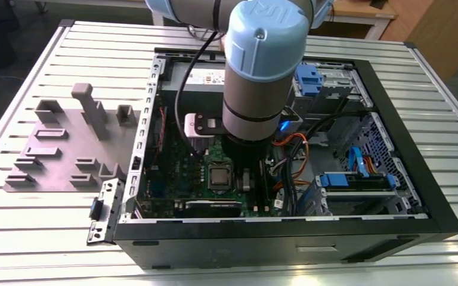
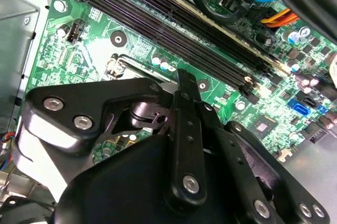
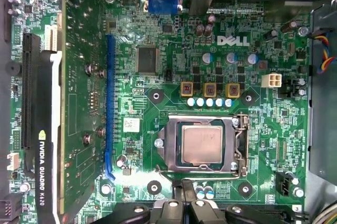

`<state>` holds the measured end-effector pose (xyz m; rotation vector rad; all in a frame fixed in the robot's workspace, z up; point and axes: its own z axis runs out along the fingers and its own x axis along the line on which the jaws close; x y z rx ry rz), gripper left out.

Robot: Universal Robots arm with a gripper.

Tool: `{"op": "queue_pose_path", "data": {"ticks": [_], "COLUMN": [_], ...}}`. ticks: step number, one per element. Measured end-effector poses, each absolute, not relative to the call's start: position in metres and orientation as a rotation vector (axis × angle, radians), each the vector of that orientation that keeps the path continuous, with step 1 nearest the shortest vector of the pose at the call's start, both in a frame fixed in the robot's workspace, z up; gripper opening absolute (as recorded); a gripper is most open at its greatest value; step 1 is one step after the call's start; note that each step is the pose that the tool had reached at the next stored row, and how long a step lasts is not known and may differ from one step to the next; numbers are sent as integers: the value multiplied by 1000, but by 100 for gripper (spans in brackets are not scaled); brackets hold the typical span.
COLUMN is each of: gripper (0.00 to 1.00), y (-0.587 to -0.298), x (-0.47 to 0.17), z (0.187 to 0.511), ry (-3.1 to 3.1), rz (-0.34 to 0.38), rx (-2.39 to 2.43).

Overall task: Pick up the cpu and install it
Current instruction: 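Install the first cpu locking lever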

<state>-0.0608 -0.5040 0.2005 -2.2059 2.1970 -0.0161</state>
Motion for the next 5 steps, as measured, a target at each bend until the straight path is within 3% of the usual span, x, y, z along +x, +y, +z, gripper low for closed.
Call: {"op": "queue_pose_path", "data": {"ticks": [5], "gripper": [11], "y": [-504], "x": [-61], "z": [201], "ry": [2197], "rz": [-16], "rx": [-2206]}}
